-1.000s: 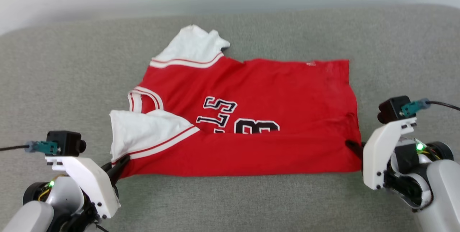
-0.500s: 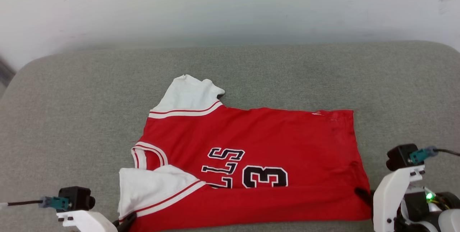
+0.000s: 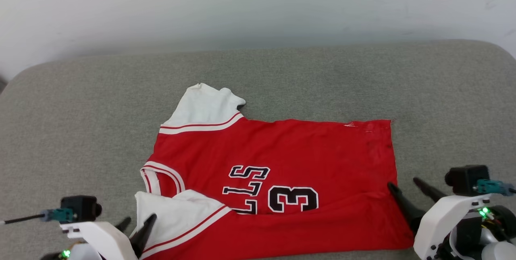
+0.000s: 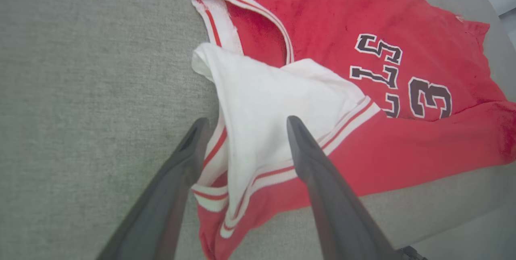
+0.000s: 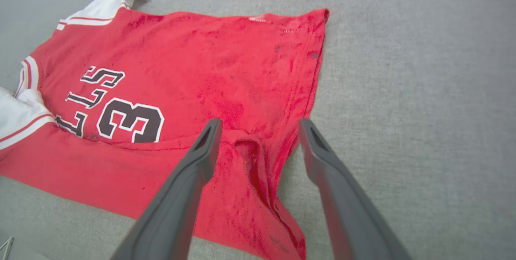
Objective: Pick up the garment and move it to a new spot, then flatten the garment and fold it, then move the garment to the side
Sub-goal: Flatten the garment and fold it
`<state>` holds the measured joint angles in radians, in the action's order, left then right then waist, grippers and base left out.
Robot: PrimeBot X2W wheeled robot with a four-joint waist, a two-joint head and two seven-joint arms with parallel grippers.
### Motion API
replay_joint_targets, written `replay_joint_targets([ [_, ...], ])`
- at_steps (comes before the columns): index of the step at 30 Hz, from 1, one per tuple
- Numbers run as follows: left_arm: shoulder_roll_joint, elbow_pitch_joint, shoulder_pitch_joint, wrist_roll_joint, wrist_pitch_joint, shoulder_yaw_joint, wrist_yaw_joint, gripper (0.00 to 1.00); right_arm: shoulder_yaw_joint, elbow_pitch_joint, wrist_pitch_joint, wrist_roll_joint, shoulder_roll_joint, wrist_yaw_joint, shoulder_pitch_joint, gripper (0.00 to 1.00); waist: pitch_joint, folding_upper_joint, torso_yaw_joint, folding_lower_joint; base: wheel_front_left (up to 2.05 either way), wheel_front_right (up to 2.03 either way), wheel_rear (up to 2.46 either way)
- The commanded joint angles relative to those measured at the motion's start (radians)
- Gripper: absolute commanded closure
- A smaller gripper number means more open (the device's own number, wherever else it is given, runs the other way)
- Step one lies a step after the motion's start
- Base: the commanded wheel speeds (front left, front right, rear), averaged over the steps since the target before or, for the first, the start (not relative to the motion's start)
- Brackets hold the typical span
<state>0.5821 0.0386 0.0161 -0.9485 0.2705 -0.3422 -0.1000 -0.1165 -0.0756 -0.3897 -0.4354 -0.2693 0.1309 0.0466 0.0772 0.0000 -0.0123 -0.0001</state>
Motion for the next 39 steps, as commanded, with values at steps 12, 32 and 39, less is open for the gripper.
replay_joint_targets([
  [12,-0.011,-0.054,-0.228,0.187,-0.209,0.048,-0.054,0.00,0.095,0.076,0.318,0.160,0.115,0.000,0.088,0.00,0.076,0.0000,-0.075,0.0001,0.00,0.00,0.00],
  [32,0.215,0.257,-0.738,0.078,0.281,0.029,0.147,0.00,0.052,0.039,0.419,0.161,0.209,0.000,0.246,0.00,0.334,0.0000,-0.288,0.0001,0.00,0.00,0.00],
  [39,0.277,0.303,-0.848,0.034,0.526,0.000,0.144,0.00,0.023,0.009,0.452,0.134,0.219,0.000,0.260,0.00,0.399,0.0000,-0.337,0.0001,0.00,0.00,0.00],
])
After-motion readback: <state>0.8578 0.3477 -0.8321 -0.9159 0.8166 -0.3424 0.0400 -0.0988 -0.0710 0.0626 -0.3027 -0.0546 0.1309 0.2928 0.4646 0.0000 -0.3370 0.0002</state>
